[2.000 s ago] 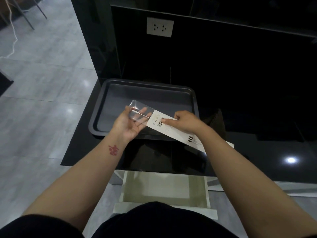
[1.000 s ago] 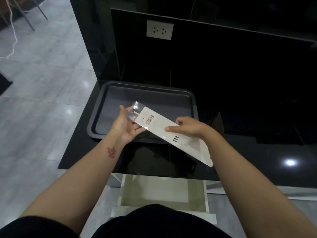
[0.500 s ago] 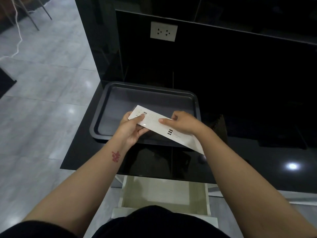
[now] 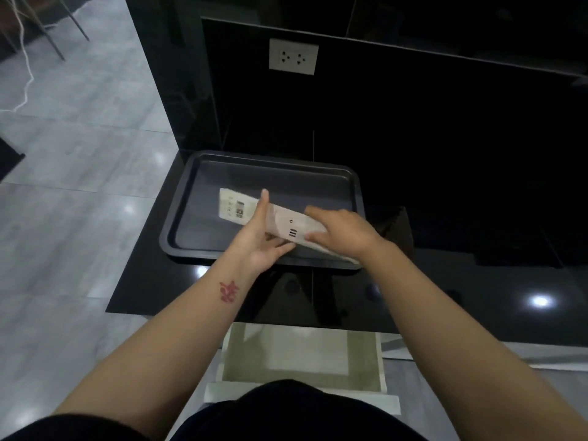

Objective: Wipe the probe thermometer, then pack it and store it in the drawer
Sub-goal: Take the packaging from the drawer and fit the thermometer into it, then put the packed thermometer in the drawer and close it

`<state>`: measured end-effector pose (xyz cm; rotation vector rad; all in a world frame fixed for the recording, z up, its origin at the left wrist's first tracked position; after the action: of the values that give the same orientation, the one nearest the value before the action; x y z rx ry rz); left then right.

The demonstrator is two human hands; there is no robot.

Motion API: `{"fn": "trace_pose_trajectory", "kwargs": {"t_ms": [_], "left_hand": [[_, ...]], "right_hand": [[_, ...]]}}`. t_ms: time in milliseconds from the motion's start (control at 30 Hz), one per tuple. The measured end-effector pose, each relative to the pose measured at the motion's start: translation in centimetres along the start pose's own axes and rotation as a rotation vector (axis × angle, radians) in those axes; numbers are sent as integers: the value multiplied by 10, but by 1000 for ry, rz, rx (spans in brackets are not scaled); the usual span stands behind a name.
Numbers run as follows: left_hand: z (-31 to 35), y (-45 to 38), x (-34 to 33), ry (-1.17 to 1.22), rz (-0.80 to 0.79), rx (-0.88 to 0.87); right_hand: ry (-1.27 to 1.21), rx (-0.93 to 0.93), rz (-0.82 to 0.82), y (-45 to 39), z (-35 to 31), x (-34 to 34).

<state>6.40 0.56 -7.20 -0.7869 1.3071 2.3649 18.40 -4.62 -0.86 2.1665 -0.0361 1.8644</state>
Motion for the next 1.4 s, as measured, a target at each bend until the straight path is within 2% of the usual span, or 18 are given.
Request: {"fn": "trace_pose_trajectory", "kwargs": {"t_ms": [67, 133, 200, 267, 333, 400, 533, 733, 800, 867, 933, 1067, 1167, 1233, 1400], "left_hand": [[-5, 3, -13, 51, -18, 38], [-2, 3, -18, 196, -30, 16], [3, 3, -16, 327, -24, -50], [5, 6, -13, 387, -60, -97], [4, 11, -12, 400, -103, -124], [-1, 17, -8, 408, -122, -144], [-18, 23, 0, 414, -122, -159], [-19, 33, 37, 388, 62, -238], [-11, 41, 55, 355, 152, -322], [1, 52, 70, 175, 285, -460], [10, 69, 86, -115, 445, -582], [22, 99, 96, -735, 567, -797], [7, 117, 78, -1233, 466, -931], [-14, 130, 74, -1472, 356, -991], [-60, 144, 87, -1766, 145, -1008]], "right_hand": [[253, 78, 217, 6, -20, 10], [309, 113, 346, 15, -34, 16], [197, 85, 288, 18, -30, 8], [31, 28, 102, 19, -18, -12], [-113, -7, -42, 25, -11, -27], [-210, -18, -100, 33, -8, -34], [-247, -20, -94, 43, -5, -36], [-59, -47, 86, 62, 2, -33], [-10, -62, 142, 72, 1, -32], [10, -75, 161, 79, 1, -34], [8, -94, 161, 88, 0, -38], [-12, -108, 166, 109, -9, -45], [-44, -117, 149, 124, -17, -54], [-54, -118, 124, 138, -28, -63], [-86, -141, 90, 173, -47, -84]]}}
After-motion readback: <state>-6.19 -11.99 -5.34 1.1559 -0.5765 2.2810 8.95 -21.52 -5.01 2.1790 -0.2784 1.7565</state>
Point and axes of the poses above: each hand's wrist, its own y-axis away from the middle knuckle, its own x-axis out of the back of the hand, z = x × y, the point moved 9 cm from there along -y, towards the middle knuckle, and after that the axes turned 8 degrees about y, right-handed, at the moved point
